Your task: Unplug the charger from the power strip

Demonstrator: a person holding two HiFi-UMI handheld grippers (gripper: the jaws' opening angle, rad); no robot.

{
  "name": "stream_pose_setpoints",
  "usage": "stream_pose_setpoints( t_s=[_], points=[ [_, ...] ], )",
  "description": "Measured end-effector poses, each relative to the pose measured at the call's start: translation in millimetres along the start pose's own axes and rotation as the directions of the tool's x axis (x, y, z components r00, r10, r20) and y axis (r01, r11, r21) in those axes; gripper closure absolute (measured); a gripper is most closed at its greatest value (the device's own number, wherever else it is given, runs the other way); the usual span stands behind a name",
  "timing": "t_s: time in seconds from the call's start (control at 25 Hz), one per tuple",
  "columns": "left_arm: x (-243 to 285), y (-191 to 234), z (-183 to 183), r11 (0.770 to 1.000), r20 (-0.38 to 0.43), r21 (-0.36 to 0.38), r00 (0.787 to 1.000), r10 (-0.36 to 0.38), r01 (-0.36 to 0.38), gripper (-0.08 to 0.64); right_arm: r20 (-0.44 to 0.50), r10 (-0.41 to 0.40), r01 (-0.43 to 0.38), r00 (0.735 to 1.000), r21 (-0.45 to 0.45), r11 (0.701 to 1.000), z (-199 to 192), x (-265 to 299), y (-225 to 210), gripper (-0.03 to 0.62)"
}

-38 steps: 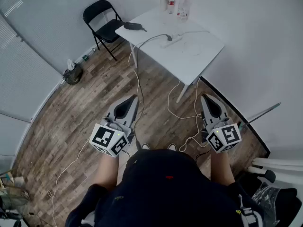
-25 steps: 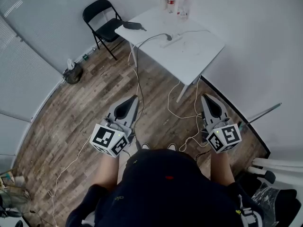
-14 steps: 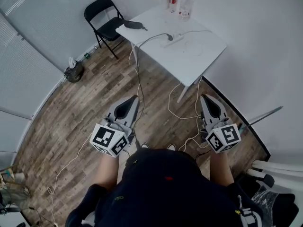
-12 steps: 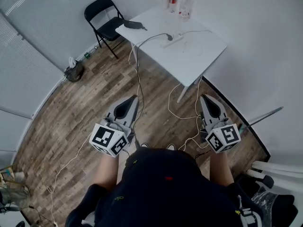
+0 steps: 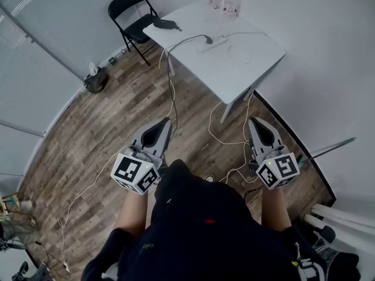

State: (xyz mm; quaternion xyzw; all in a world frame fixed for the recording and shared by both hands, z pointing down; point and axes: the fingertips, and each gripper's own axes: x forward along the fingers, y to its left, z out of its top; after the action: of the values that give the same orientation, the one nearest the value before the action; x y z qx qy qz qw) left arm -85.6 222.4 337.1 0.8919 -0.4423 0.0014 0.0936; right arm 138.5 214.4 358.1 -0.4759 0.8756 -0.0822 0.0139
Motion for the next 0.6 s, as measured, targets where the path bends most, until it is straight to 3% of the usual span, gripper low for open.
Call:
stream_pose_setpoints(
  t_s=[0.24, 0.6],
  points=[
    [30, -2, 1, 1.000, -0.009, -0.002, 1.000, 0.006, -0.006, 0.540, -0.002, -0.015, 0.015, 1.000, 0.006, 1.000, 0, -1, -35, 0.565],
    [95, 23, 3, 0.999, -0.021, -0.016, 0.998, -0.052, 0.052, 0.540, -0.017, -0.073, 0.073, 0.997, 0.004, 0.997, 2, 37, -81, 0.565]
  ],
)
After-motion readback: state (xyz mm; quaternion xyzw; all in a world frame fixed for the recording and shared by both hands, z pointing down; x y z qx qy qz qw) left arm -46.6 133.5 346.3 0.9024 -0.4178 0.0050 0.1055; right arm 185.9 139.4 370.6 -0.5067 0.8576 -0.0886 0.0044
